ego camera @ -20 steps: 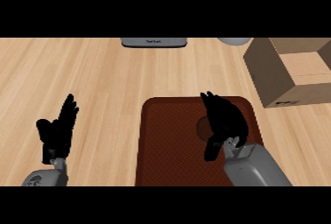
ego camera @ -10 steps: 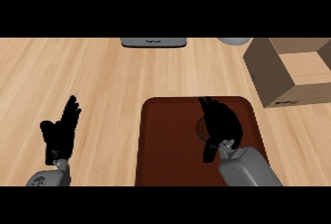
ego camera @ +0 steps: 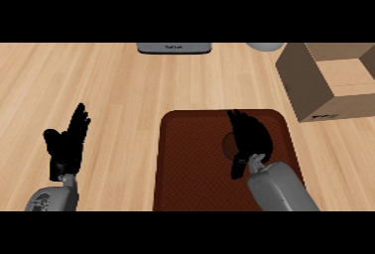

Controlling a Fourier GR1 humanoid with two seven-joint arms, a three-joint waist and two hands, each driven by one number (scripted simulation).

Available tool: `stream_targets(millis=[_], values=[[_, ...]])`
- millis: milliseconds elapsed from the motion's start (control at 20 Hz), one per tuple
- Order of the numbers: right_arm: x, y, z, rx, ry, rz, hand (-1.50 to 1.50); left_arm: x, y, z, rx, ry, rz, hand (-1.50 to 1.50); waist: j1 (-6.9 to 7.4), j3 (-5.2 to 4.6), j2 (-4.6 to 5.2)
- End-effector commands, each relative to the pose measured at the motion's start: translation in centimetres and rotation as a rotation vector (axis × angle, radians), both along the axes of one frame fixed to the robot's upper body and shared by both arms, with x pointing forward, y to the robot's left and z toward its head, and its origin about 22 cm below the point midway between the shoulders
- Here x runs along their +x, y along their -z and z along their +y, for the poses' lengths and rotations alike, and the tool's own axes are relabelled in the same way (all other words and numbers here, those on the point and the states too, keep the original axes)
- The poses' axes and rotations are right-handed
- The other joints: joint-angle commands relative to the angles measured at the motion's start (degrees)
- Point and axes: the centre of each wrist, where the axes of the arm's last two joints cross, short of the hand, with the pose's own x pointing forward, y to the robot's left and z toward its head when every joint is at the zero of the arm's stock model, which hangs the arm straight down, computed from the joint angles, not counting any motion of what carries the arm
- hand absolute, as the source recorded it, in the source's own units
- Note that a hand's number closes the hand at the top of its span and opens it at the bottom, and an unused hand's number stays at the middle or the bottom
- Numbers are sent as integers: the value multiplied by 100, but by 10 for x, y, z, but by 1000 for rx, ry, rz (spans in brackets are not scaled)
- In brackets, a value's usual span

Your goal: Pick the cupcake from the tray and place it in the cardboard box

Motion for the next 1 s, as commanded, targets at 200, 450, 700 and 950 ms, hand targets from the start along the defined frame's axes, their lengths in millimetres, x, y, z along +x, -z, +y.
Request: stream_targets(millis=[200,450,700,950], values=[[21,-3,11,7,-13,-13,-150,-13,7,-2,0,-1,1,0,16,0,-1],[13,19,21,41,-127,-96,150,-12,8,-8,7,5,-6,0,29,1,1],[-2,28,6,28,-147,-173,150,-13,9,14,11,6,7,0,-7,0,-4],[0,18,-22,31,-235,-182,150,-2,9,-9,-24,3,12,0,-37,-1,-8]])
